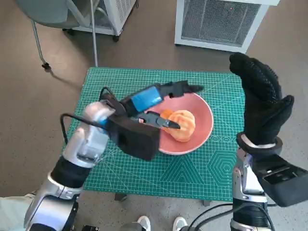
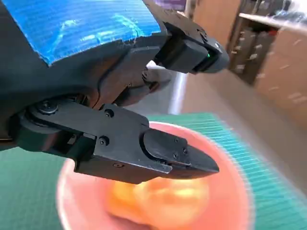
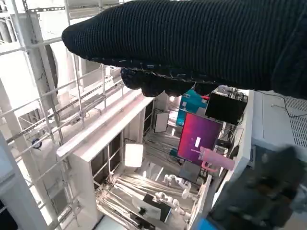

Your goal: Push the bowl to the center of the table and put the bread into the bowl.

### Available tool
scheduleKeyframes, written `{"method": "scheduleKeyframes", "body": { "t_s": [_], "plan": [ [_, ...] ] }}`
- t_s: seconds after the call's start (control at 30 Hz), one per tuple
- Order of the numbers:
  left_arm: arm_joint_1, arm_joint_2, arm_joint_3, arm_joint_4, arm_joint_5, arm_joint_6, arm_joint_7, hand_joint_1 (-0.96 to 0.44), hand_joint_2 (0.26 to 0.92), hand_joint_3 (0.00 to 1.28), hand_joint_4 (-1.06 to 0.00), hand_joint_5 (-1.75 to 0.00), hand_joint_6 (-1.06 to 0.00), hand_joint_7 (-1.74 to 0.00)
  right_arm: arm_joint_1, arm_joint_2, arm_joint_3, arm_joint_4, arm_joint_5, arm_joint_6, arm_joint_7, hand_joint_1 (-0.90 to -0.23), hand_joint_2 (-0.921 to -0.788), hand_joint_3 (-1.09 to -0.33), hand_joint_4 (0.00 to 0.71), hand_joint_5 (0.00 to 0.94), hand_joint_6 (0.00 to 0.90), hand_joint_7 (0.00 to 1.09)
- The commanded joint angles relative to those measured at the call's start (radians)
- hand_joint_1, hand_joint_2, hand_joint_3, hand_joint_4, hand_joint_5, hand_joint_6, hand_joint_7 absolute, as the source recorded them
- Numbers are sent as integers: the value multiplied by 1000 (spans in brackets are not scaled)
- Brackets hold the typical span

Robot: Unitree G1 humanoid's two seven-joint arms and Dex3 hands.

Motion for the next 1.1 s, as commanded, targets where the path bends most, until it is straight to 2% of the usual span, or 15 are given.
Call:
{"method": "scheduleKeyframes", "body": {
  "t_s": [0.03, 0.17, 0.3, 0.5, 0.7, 0.83, 0.93, 1.1],
  "plan": [
    [5, -24, 132, -36, -215, 29, -37, -218, 896, 11, 0, 1, -267, -9, -2, -7, 5, -3, 3, 29, 1, -524, -921, -717, 350, 31, -1, 697],
    [17, -56, 226, -14, -358, -20, -20, -268, 901, 12, -13, -6, -264, -7, -15, -13, 5, -9, 5, 42, 3, -522, -921, -721, 349, 31, -1, 702],
    [35, -103, 306, -1, -463, -70, 32, -331, 914, 26, -57, -23, -277, -14, -29, -18, 8, -26, 3, 61, 2, -521, -921, -722, 352, 33, -1, 705],
    [76, -192, 388, 47, -553, -218, 128, -382, 920, 74, -99, -30, -291, -20, -62, -30, 9, -31, 5, 92, 4, -524, -921, -720, 359, 37, -1, 706],
    [107, -268, 419, 48, -551, -331, 250, -391, 921, 93, -131, -37, -297, -21, -99, -47, 0, -25, 31, 137, 20, -540, -921, -709, 365, 40, 0, 718],
    [123, -274, 417, 49, -539, -370, 275, -389, 921, 104, -147, -37, -335, -38, -110, -52, 2, -33, 46, 164, 28, -557, -921, -700, 358, 37, 4, 727],
    [132, -264, 412, 54, -524, -395, 284, -390, 921, 110, -151, -35, -369, -52, -115, -56, 4, -44, 47, 184, 29, -560, -921, -697, 347, 31, 5, 729],
    [142, -251, 405, 60, -517, -411, 286, -394, 921, 115, -156, -30, -388, -58, -122, -57, 9, -57, 31, 203, 23, -556, -921, -695, 338, 26, 11, 731]
  ]
}}
